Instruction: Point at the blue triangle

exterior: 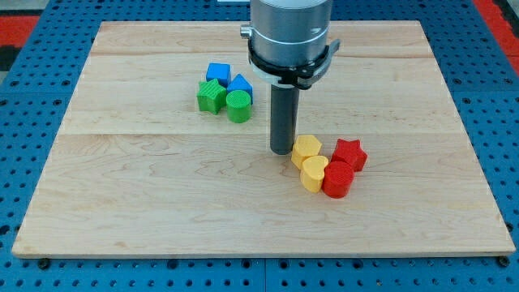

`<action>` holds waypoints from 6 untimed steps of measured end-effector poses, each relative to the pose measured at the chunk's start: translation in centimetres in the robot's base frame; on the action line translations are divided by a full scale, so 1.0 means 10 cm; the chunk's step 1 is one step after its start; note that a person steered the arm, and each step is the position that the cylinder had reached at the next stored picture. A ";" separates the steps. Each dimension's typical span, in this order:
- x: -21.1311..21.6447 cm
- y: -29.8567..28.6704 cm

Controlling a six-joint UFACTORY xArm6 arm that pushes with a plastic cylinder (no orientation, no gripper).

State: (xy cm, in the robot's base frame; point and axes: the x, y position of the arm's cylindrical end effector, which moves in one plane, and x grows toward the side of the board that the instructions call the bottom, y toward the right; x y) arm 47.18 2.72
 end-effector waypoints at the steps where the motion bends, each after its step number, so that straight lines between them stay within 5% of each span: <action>1: -0.01 0.11; 2: 0.03 0.12; 4: -0.86 -0.04; 6: -1.14 -0.78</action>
